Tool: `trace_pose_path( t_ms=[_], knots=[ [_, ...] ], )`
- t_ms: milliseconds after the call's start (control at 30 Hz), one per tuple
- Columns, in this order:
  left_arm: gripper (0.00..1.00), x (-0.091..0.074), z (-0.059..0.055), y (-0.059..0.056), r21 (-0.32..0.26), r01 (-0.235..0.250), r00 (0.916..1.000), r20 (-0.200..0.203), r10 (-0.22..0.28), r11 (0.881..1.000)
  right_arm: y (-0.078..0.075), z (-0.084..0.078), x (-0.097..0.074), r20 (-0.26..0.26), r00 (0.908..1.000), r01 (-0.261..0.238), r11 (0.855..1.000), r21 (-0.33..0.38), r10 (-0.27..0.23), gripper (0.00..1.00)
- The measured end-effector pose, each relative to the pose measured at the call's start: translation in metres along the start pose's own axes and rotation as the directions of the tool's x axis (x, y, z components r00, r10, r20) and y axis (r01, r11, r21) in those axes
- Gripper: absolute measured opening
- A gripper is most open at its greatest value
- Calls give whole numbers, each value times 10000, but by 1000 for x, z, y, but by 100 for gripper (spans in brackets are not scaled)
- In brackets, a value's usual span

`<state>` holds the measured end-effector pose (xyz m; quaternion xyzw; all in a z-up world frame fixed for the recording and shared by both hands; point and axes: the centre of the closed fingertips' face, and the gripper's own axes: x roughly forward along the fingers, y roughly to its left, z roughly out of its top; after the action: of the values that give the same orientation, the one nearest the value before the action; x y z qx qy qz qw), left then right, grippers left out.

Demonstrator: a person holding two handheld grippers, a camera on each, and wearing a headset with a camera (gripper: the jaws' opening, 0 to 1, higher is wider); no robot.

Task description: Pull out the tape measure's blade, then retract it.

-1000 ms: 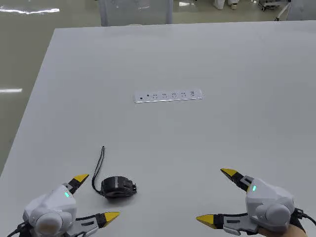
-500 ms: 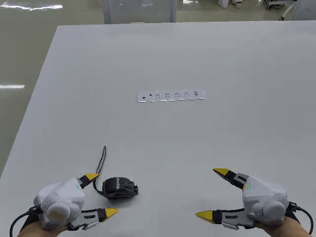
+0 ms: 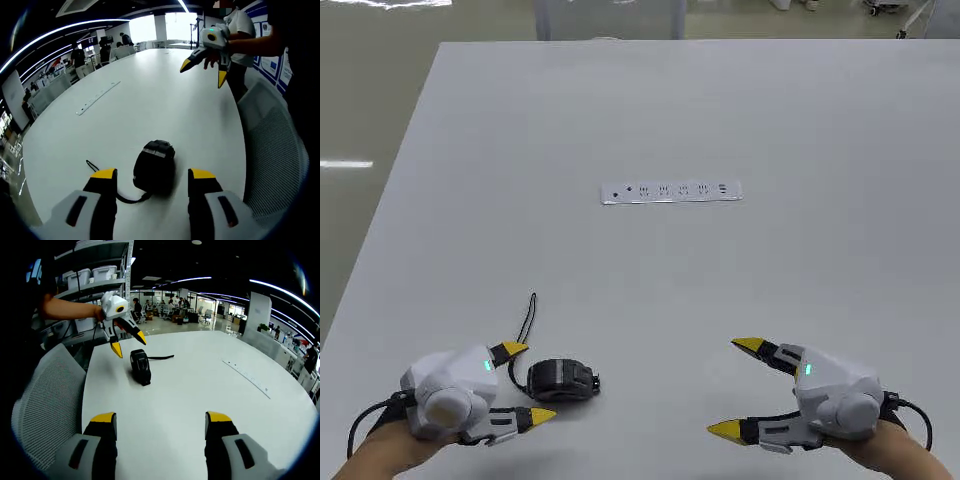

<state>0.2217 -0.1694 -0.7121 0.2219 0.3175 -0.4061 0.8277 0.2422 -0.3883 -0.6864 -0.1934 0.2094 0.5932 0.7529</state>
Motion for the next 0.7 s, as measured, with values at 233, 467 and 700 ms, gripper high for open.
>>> trace_pose_path(
  t_ms=[233,467,700],
  knots=[
    [50,9,-5,-1,331,485,9986,-249,-477,9983,2,0,16,7,9982,-603,9965,-579,604,66],
    [49,18,-10,2,859,780,9959,-530,-736,9932,1,-1,33,-95,9945,-1045,9899,-962,1041,63],
    [46,20,-12,7,1122,1057,9922,-775,-973,9881,4,-1,49,-171,9887,-1496,9811,-1228,1486,60]
  ],
)
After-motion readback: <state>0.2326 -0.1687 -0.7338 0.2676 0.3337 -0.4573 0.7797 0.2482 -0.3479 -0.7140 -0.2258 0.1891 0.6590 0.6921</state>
